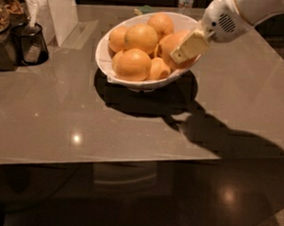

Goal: Pick orange from white bowl

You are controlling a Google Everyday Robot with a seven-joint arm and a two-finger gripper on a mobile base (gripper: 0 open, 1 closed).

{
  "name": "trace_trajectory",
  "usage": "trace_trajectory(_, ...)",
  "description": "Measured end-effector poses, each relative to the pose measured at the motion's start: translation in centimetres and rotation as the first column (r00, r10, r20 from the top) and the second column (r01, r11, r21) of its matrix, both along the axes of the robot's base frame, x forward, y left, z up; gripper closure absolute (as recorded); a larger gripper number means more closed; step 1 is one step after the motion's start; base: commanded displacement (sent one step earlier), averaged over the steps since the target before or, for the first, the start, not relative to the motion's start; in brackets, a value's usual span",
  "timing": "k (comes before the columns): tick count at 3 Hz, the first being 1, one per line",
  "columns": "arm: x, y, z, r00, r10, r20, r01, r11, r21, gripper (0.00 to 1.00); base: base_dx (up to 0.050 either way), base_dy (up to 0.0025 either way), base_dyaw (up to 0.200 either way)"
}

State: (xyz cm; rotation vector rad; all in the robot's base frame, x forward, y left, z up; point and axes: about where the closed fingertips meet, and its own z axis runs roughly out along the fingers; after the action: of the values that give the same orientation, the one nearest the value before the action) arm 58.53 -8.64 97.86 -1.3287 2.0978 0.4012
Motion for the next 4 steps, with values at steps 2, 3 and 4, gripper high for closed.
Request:
trace_trajectory(2,-3.2,-1.7,6.2,0.9746,0.076,0.211,-0.098,0.991,0.096,1.0,0.0,0.0,0.0)
trace_trajectory(3,-3.7,-3.2,6.5,0.9737,0.058,0.22,-0.09,0.987,0.135,1.0,0.0,0.0,0.0)
trace_trajectory(4,-2.1,-6.4,5.3,0.9854,0.042,0.165,-0.068,0.985,0.156,1.0,0.0,0.0,0.0)
